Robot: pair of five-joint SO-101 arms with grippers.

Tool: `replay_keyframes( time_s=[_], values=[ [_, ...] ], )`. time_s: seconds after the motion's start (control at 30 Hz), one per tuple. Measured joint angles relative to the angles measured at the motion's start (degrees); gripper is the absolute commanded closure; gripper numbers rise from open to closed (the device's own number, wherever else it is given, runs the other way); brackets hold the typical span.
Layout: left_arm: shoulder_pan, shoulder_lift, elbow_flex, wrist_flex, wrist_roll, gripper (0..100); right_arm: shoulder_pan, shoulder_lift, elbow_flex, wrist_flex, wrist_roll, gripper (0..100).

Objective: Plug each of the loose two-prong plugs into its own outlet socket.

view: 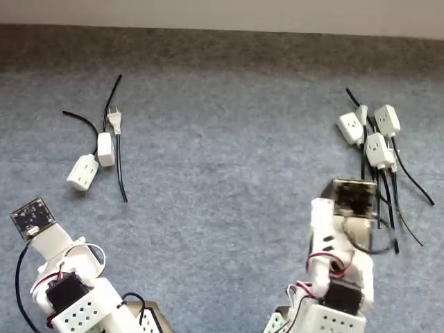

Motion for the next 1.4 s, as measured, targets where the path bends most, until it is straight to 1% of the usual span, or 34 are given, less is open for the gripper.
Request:
replay_keyframes(
  time_s=[0.07, 0.13, 0.23, 0.3, 0.37, 0.4, 0.47, 0.53, 0.57, 0.67, 0.73, 0.8, 0.87, 0.93, 1.0, 1.13, 1.4],
  values=[
    [0.0, 0.0, 0.0, 0.0, 0.0, 97, 1.49, 2.37, -6.24, 0.0, 0.35, 88.2],
    [0.0, 0.0, 0.0, 0.0, 0.0, 97, 3.25, 8.26, -13.98, 0.79, 0.44, 88.2],
    [0.0, 0.0, 0.0, 0.0, 0.0, 97, 5.8, 23.38, -28.13, 3.43, -0.26, 88.2],
    [0.0, 0.0, 0.0, 0.0, 0.0, 97, 7.82, 37.19, -39.91, 7.74, -1.85, 88.2],
    [0.0, 0.0, 0.0, 0.0, 0.0, 97, 8.62, 52.84, -53.71, 13.98, -2.29, 87.3],
    [0.0, 0.0, 0.0, 0.0, 0.0, 97, 8.79, 61.01, -61.36, 17.58, -2.46, 85.1],
    [0.0, 0.0, 0.0, 0.0, 0.0, 97, 9.14, 77.54, -77.54, 24.88, -2.55, 77.9],
    [0.0, 0.0, 0.0, 0.0, 0.0, 97, 9.49, 93.98, -94.59, 32.09, -1.05, 71.0],
    [0.0, 0.0, 0.0, 0.0, 0.0, 97, 9.49, 101.89, -102.95, 35.78, -0.09, 69.9],
    [0.0, 0.0, 0.0, 0.0, 0.0, 97, 9.41, 124.57, -129.32, 45.1, 2.55, 71.3],
    [0.0, 0.0, 0.0, 0.0, 0.0, 97, 9.41, 138.81, -146.99, 47.56, 4.22, 71.6],
    [0.0, 0.0, 0.0, 0.0, 0.0, 97, 9.49, 151.21, -162.99, 47.82, 5.98, 71.6],
    [0.0, 0.0, 0.0, 0.0, 0.0, 97, 9.49, 161.23, -173.89, 46.77, 7.38, 71.6],
    [0.0, 0.0, 0.0, 0.0, 0.0, 97, 9.49, 168.7, -177.93, 44.31, 8.09, 71.6],
    [0.0, 0.0, 0.0, 0.0, 0.0, 97, 9.58, 173.8, -178.9, 40.97, 8.09, 71.6],
    [0.0, 0.0, 0.0, 0.0, 0.0, 97, 10.64, 177.93, -179.69, 36.48, 8.26, 71.6],
    [0.0, 0.0, 0.0, 0.0, 0.0, 97, 10.55, 185.93, -180.04, 27.25, 8.26, 71.6]
  ],
)
